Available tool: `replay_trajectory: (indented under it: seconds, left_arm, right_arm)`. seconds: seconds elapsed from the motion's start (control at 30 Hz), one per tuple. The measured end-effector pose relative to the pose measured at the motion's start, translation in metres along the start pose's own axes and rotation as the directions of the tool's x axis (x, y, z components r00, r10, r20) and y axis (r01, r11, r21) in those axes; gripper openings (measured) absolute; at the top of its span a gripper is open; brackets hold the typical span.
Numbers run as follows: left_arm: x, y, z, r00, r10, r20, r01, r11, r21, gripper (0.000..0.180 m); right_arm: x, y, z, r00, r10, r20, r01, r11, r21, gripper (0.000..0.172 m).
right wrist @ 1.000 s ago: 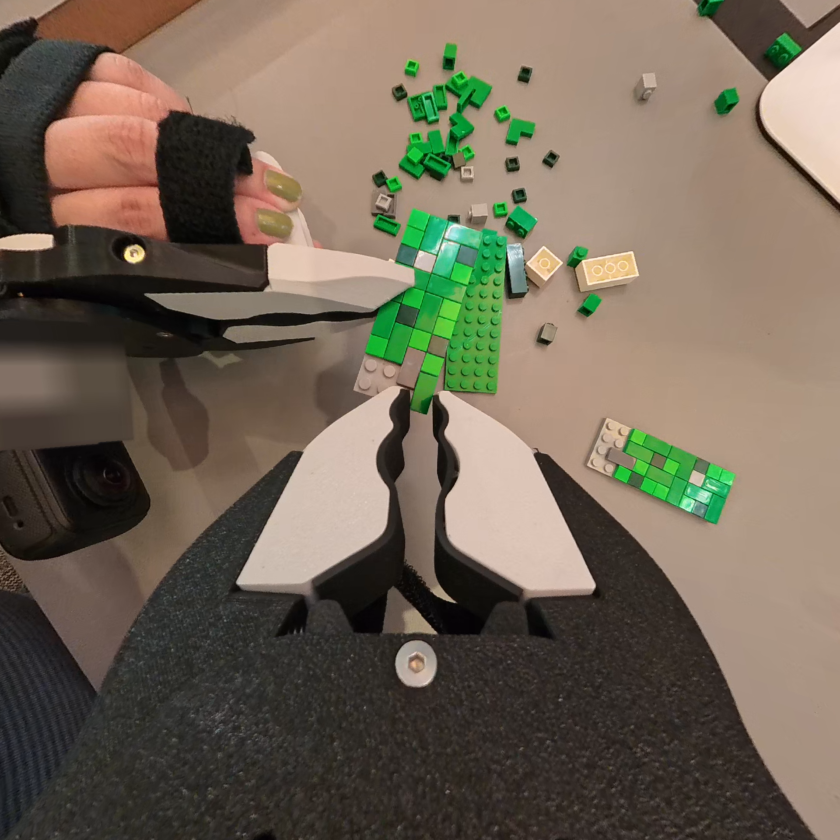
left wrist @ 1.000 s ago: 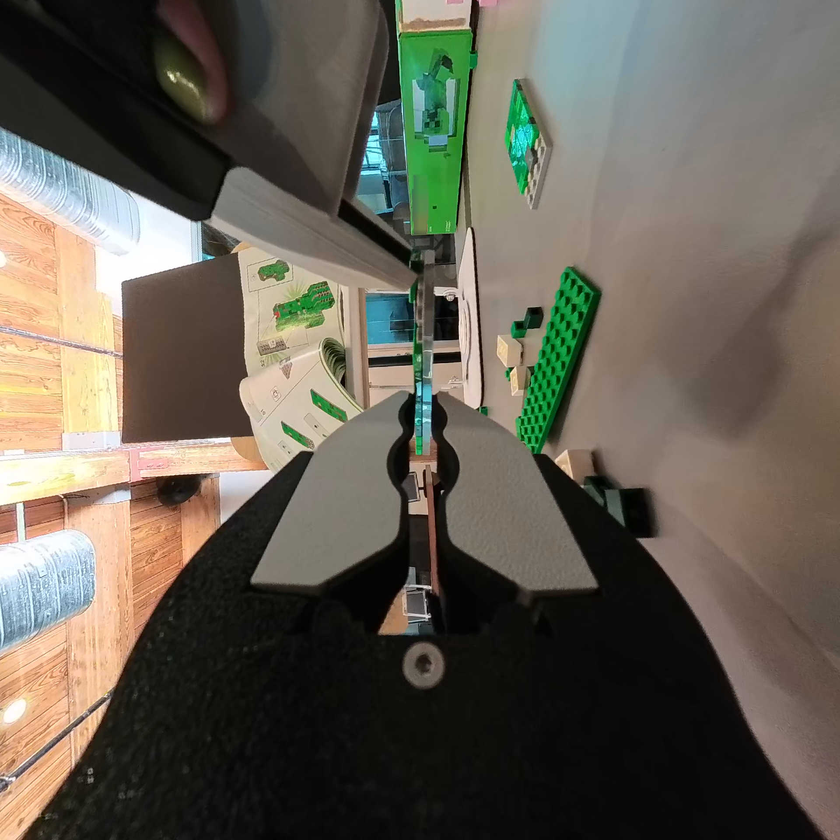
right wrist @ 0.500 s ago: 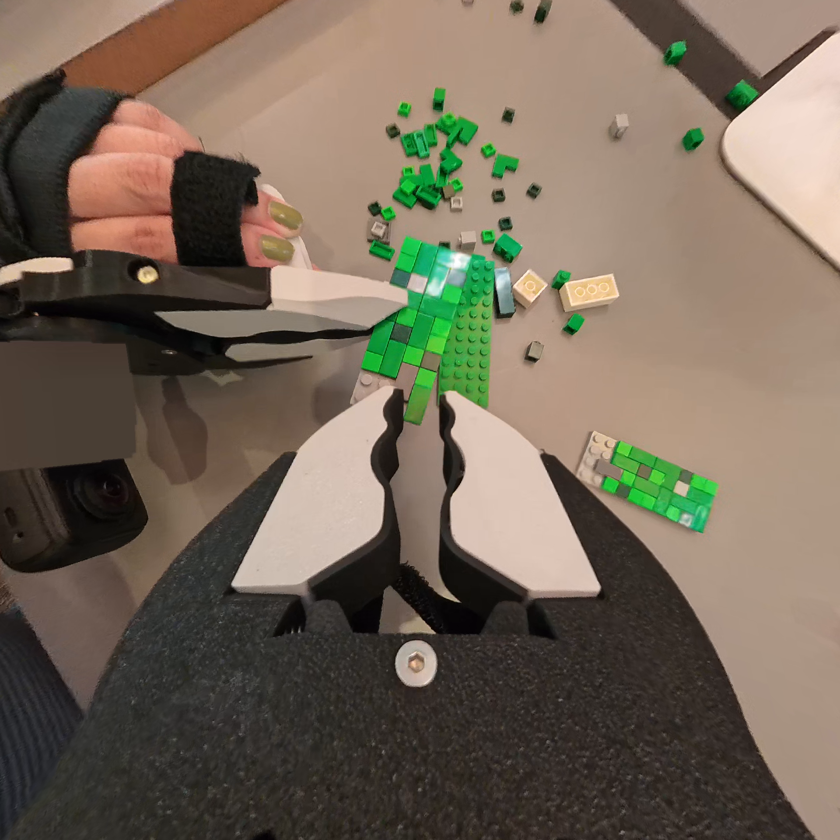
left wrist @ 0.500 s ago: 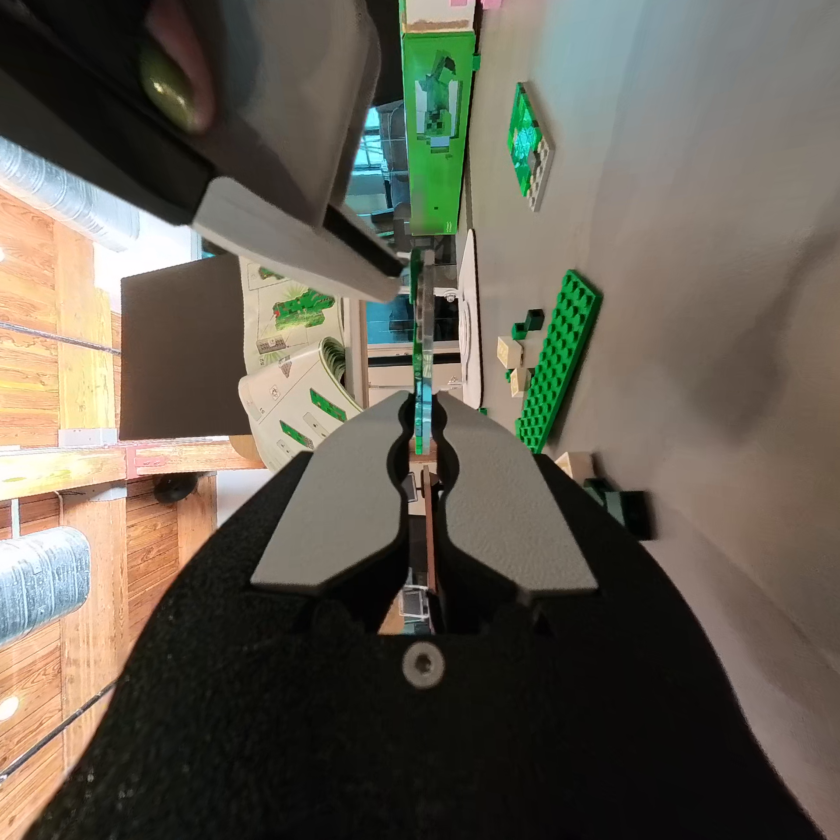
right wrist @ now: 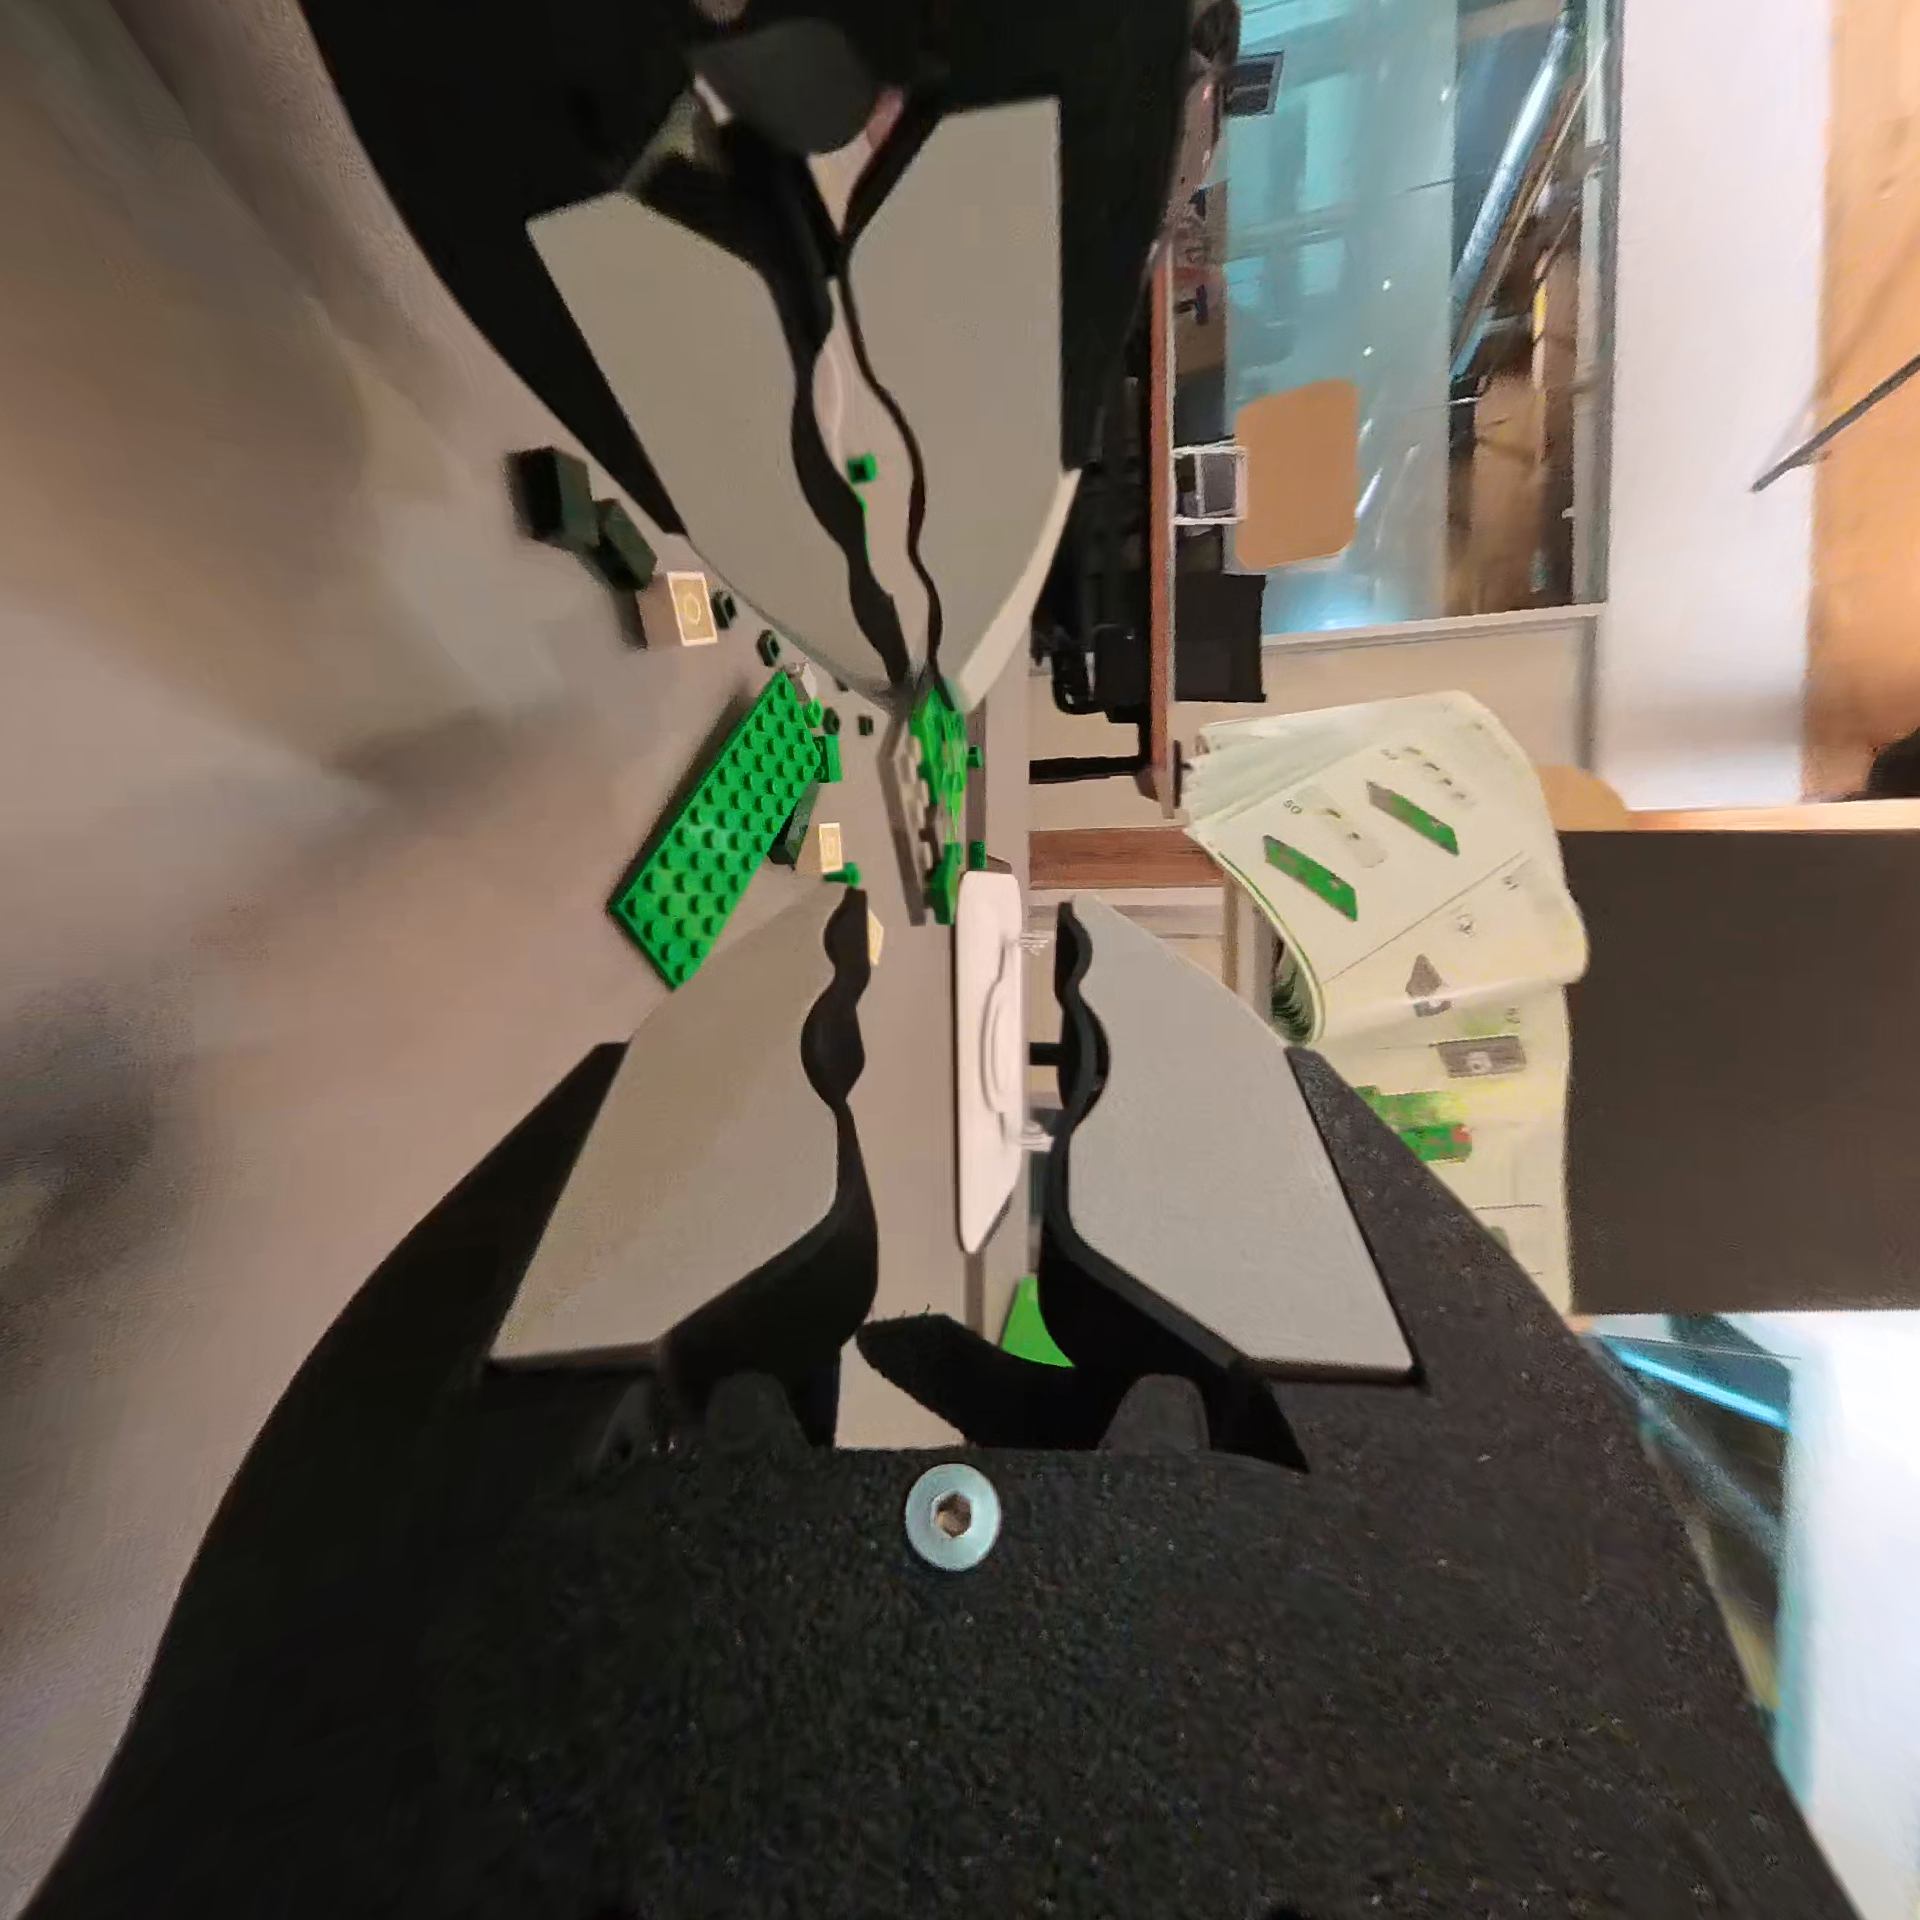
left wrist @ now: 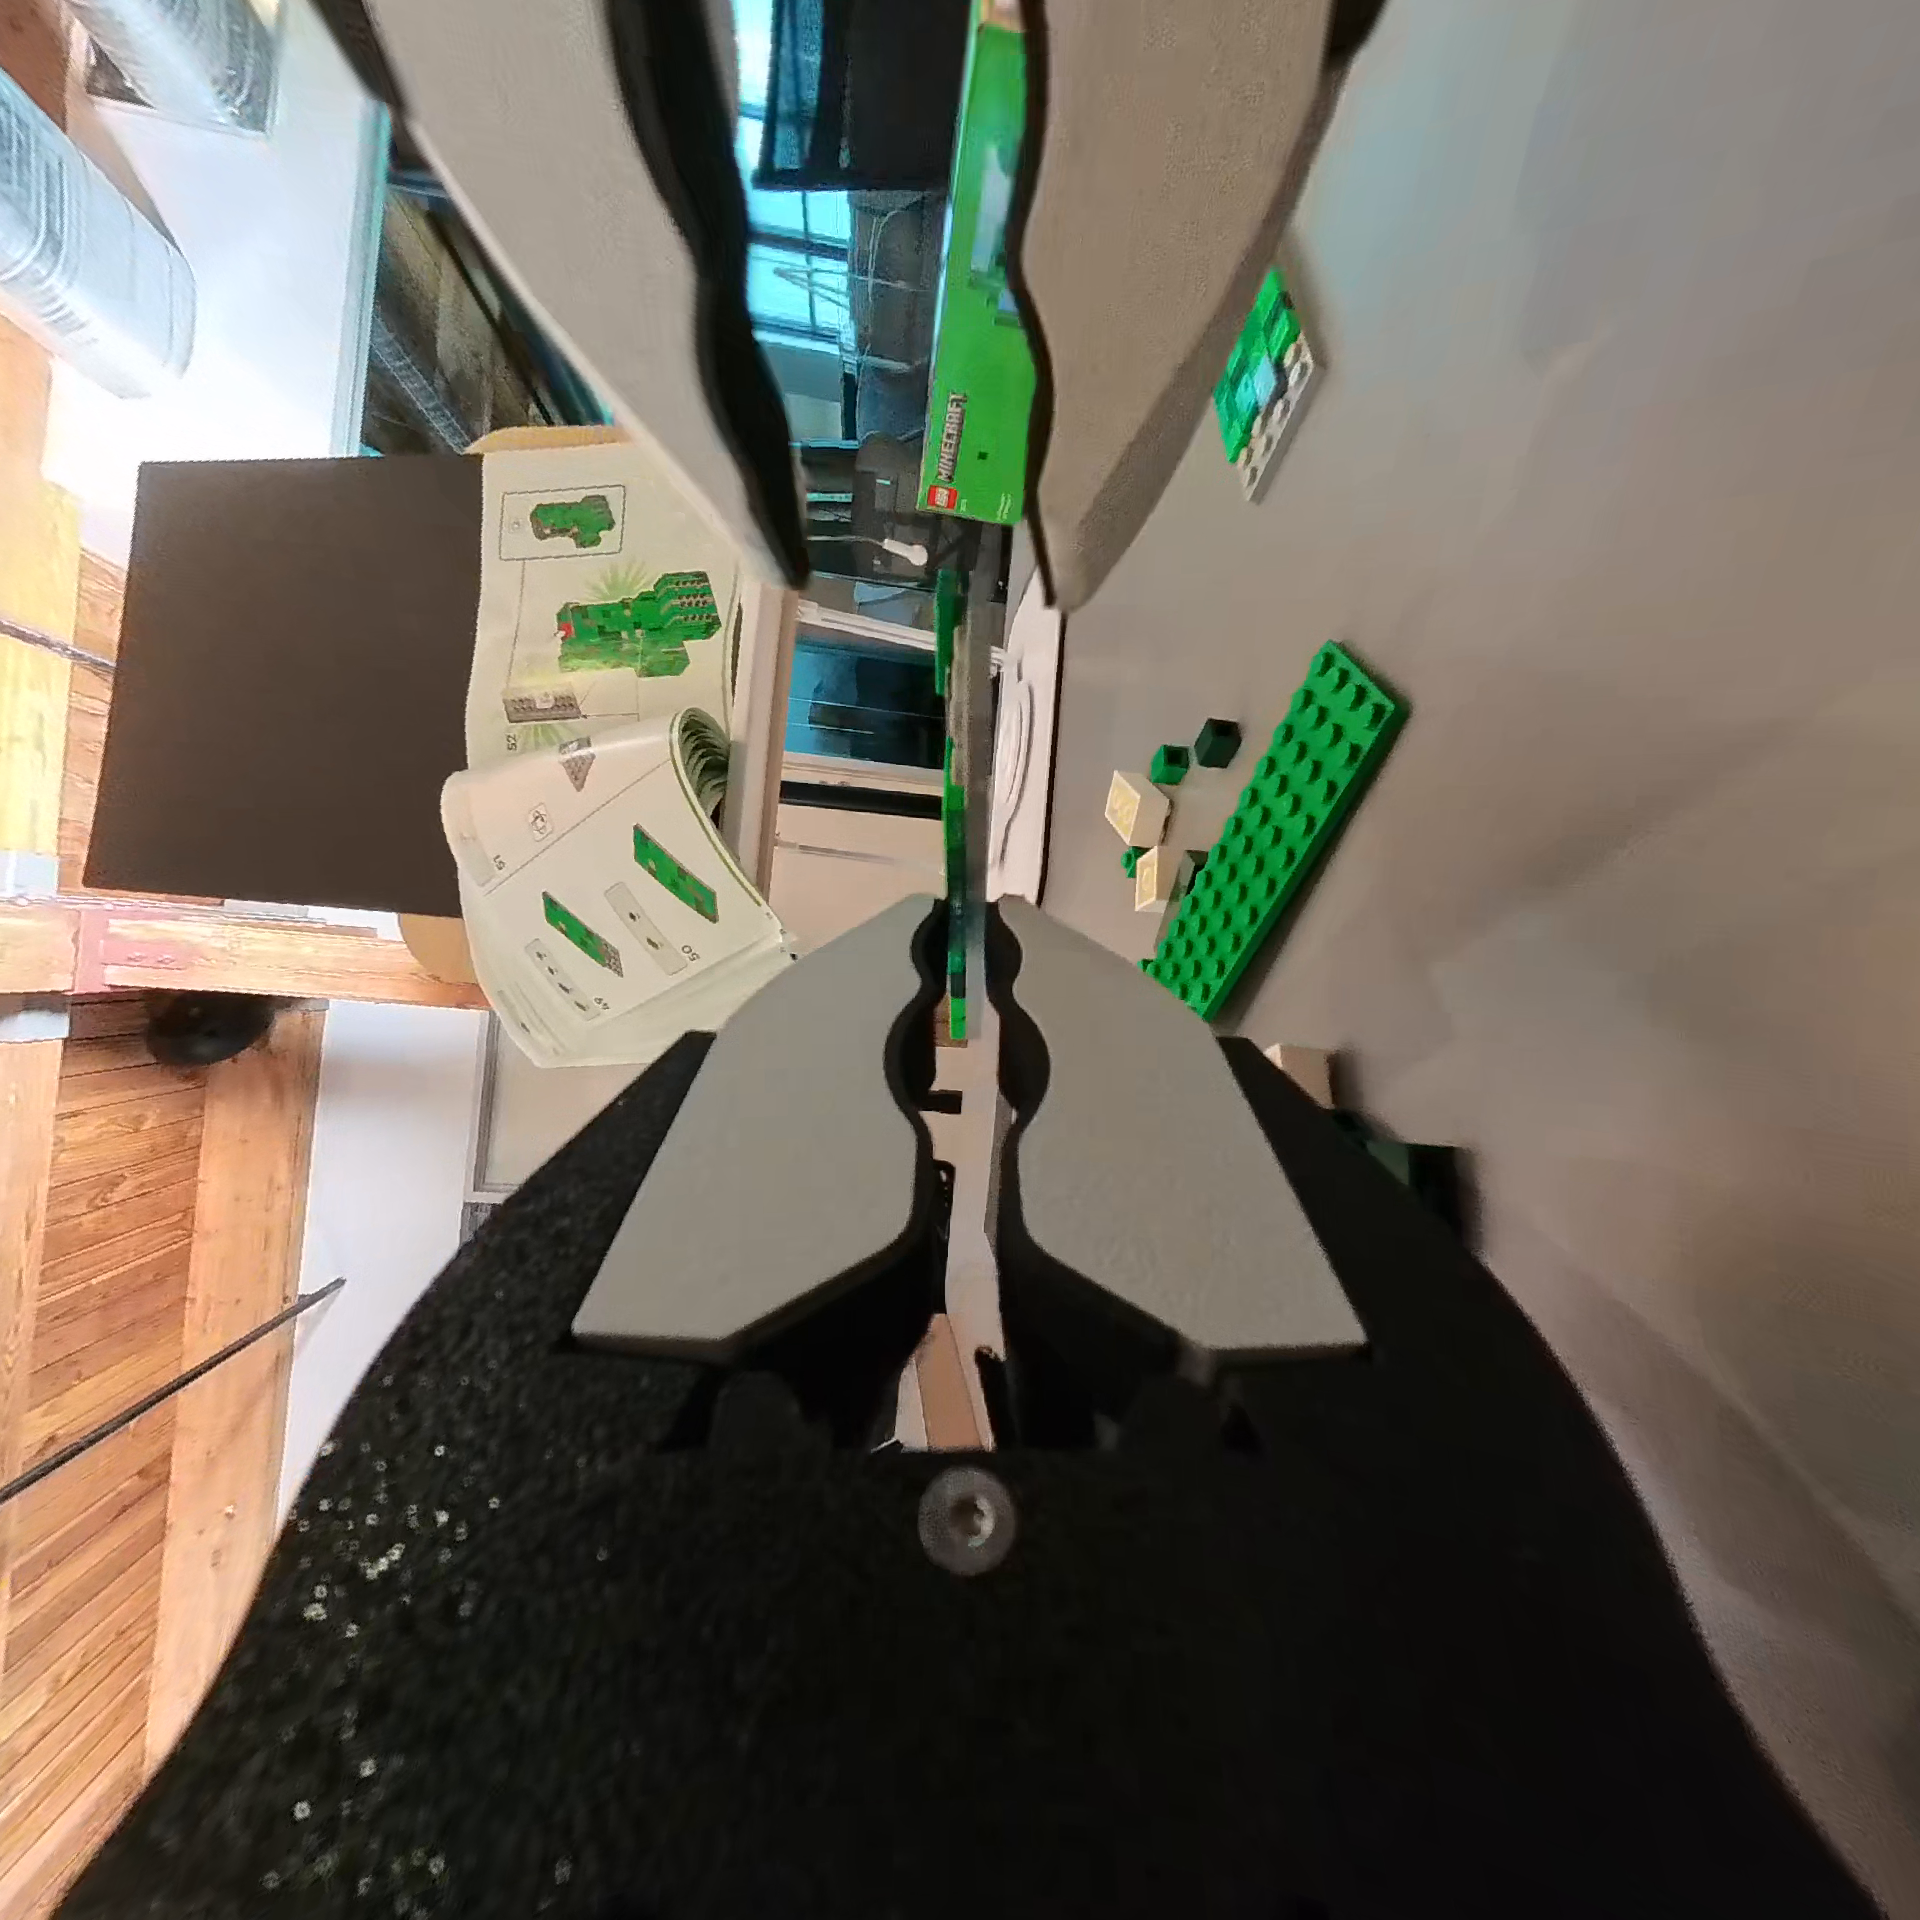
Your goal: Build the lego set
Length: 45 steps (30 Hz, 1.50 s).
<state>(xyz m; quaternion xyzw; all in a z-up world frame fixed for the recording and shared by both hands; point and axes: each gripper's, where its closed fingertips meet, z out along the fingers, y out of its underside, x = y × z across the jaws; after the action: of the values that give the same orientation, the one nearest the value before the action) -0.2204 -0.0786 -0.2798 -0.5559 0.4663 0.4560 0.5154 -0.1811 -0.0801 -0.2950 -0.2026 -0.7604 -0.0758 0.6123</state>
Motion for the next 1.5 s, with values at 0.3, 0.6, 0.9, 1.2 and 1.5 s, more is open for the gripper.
replay_trajectory:
  seconds: [0.3, 0.6, 0.9, 1.2, 1.5]
  left_arm:
    - [0.000, 0.000, 0.000, 1.000, -0.020, -0.006, 0.020, 1.000, 0.004, 0.006]
    - [0.002, -0.001, -0.001, 1.000, -0.003, -0.014, 0.003, 1.000, 0.007, 0.006]
    - [0.007, -0.001, 0.001, 0.999, -0.009, -0.052, 0.009, 1.000, -0.012, 0.006]
    - [0.007, -0.001, 0.000, 0.998, -0.016, -0.058, 0.014, 1.000, -0.020, 0.006]
    - [0.006, 0.000, 0.003, 0.998, -0.022, -0.053, 0.020, 0.999, -0.037, 0.006]
  right_arm:
    - [-0.006, 0.002, 0.015, 0.998, -0.054, -0.040, 0.053, 0.998, -0.035, 0.010]
    - [-0.015, 0.002, 0.012, 0.987, -0.158, -0.028, 0.158, 0.987, -0.016, 0.008]
    - [-0.020, 0.002, 0.011, 0.950, -0.301, 0.082, 0.305, 0.951, -0.042, 0.007]
    - [-0.017, 0.002, 0.012, 0.945, -0.293, 0.143, 0.301, 0.953, -0.037, 0.006]
    - [-0.015, 0.001, 0.018, 0.957, -0.262, 0.124, 0.266, 0.964, -0.016, 0.006]
